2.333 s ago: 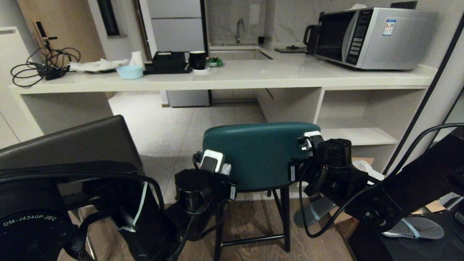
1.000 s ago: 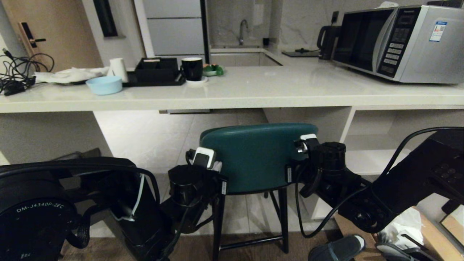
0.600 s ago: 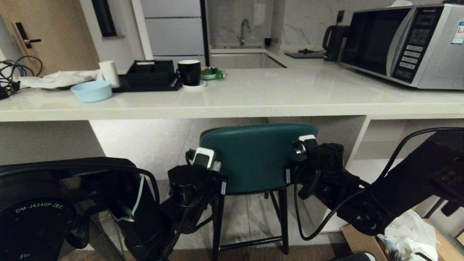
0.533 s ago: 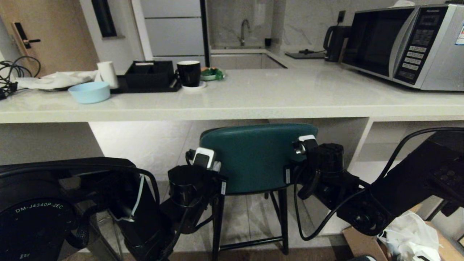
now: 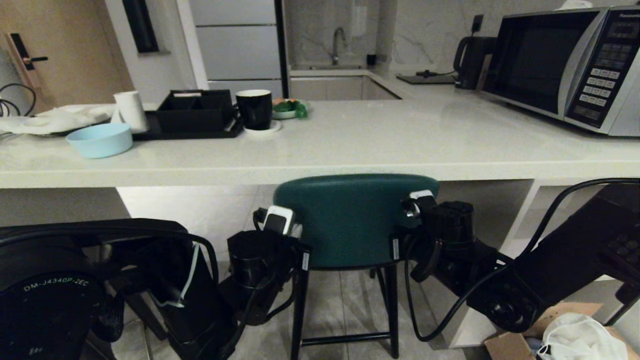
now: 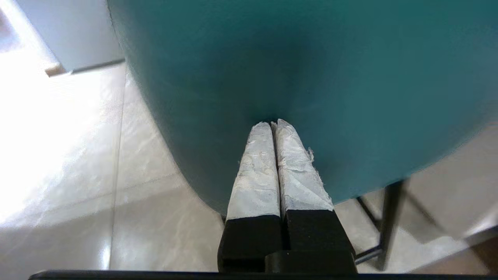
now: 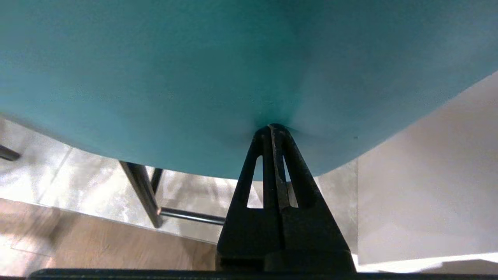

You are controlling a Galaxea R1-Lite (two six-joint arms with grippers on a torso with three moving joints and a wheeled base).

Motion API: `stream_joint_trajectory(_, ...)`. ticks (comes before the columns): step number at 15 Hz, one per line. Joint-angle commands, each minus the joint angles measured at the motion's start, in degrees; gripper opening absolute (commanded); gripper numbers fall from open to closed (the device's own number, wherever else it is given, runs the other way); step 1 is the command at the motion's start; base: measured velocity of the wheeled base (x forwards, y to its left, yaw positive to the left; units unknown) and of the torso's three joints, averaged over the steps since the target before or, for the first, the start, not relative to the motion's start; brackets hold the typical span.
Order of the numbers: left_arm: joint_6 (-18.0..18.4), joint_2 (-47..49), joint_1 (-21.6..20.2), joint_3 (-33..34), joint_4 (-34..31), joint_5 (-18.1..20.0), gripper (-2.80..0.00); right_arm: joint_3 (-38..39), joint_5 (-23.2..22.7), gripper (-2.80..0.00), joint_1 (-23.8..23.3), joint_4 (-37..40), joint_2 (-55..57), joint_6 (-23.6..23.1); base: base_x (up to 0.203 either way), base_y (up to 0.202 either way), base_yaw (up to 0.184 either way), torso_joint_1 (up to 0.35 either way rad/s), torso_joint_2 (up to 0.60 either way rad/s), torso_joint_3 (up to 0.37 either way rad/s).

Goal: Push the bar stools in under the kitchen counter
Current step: Push the blue chair back under the dining table, then push the gray chair back under the dining table

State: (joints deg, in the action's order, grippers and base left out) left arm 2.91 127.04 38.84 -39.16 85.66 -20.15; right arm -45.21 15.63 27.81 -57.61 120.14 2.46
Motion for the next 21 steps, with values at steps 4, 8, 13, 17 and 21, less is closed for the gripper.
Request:
stream_joint_trajectory(4,0.9,-1.5,1.9,5.4,2.0,-0.4,-2.8,3.2,0.0,-2.8,0.4,-1.7,-4.5,0.1,0.0,0.0,0.0,0.0,0.0,0.0)
stream_joint_trajectory(8,0.7,-9.0,2.2,11.2,2.0,-0.5,-2.8,7.3,-0.1,-2.8,0.5,-1.4,-11.0,0.0,0.0,0.0,0.0,0.0,0.0,0.0)
stream_joint_trajectory(13,0.2,-24.3,0.8,25.0,2.0,-1.2,-2.8,15.7,-0.1,-2.8,0.8,2.8,-29.4,0.1,0.0,0.0,0.0,0.0,0.0,0.0)
stream_joint_trajectory(17,0.0,-37.4,-9.1,31.1,2.0,-6.9,-2.8,19.4,0.0,-2.8,-2.4,14.3,-48.8,0.1,0.0,0.0,0.0,0.0,0.0,0.0)
stream_joint_trajectory(21,1.0,-54.2,-19.3,35.3,-0.1,-8.8,-2.8,20.4,0.0,-2.8,-10.3,27.6,-67.3,-0.8,0.0,0.0,0.0,0.0,0.0,0.0)
